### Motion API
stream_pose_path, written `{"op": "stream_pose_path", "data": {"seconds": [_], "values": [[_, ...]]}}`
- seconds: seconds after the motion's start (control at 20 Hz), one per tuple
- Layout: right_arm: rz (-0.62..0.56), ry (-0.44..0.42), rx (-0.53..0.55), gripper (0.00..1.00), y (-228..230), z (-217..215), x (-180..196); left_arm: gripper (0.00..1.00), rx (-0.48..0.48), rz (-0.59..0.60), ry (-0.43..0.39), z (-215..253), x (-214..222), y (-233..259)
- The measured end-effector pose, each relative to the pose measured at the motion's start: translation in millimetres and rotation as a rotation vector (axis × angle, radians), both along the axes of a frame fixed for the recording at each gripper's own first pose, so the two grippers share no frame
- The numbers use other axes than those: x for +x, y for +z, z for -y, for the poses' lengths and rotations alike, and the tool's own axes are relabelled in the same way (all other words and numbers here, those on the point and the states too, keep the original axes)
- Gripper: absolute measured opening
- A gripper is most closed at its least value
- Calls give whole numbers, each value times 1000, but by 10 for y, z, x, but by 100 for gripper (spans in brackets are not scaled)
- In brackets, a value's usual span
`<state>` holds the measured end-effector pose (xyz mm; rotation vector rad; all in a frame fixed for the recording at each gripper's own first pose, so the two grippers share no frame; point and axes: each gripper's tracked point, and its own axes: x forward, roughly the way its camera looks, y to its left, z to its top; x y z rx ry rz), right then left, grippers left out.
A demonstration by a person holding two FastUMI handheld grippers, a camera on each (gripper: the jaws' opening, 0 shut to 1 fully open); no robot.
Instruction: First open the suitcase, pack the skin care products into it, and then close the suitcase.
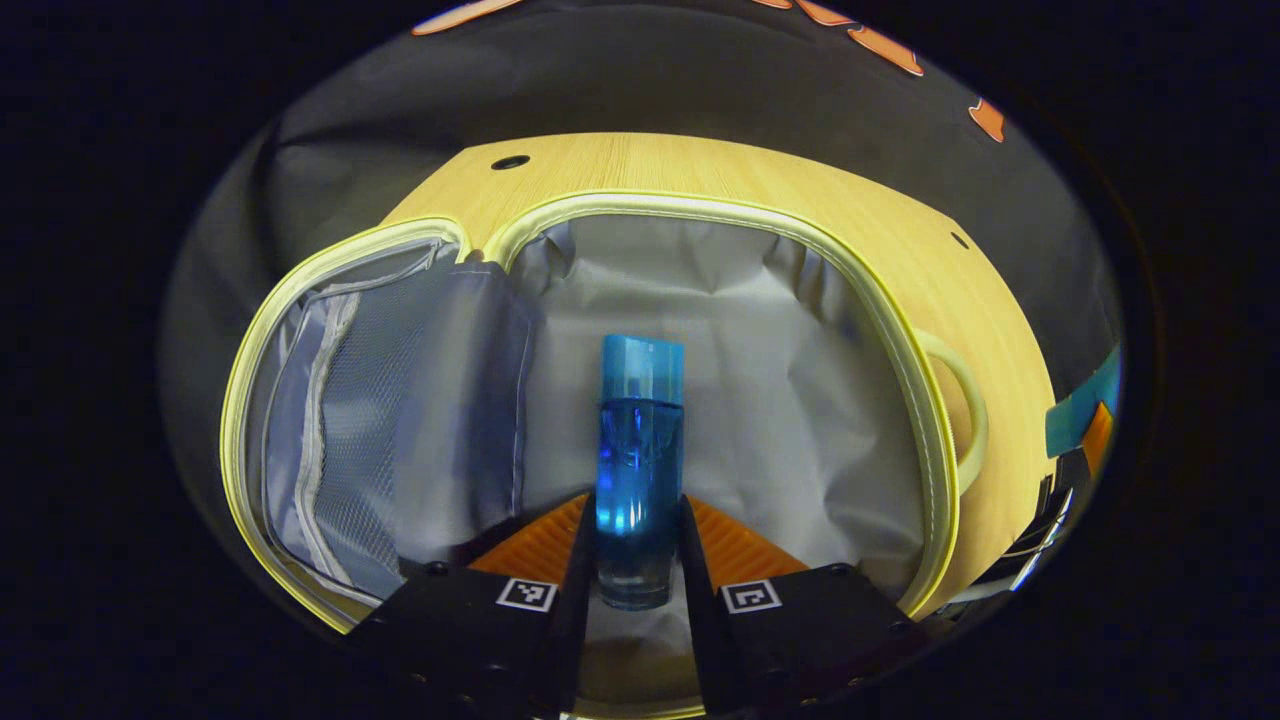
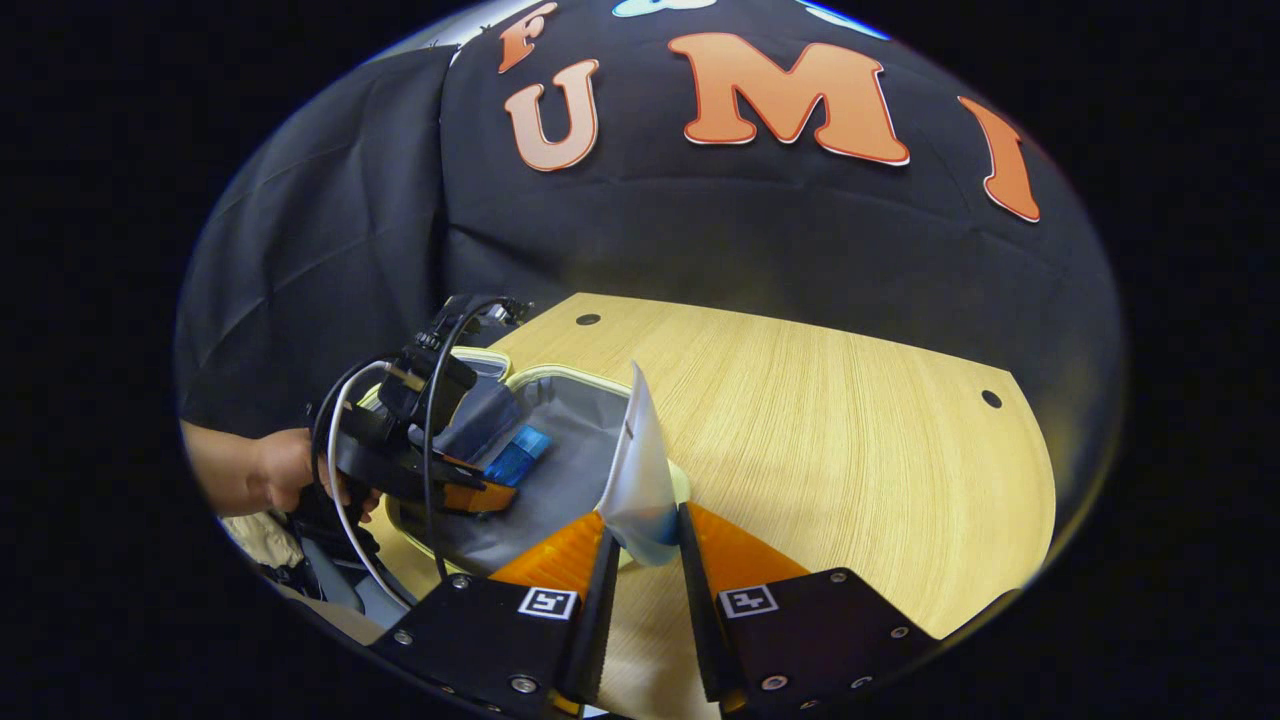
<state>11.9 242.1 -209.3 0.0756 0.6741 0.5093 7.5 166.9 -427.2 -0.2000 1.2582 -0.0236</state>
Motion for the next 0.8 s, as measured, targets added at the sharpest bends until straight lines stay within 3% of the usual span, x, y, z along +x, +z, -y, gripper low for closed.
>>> {"op": "stream_pose_path", "data": {"seconds": [0.15, 0.4, 0.65, 0.8], "values": [[-19, 13, 6, 38, -49, -30, -3, 45, 11, -38, 11, 4, 31, -28], [-32, 39, 7, 38, -95, -96, 6, 52, 32, -70, 28, -51, 17, 31], [-64, 76, 32, 38, -132, -235, 22, 66, 44, 65, 27, -162, -4, 375], [-84, 104, 40, 38, -170, -404, 11, 73, 49, 177, 74, -333, -16, 652]]}}
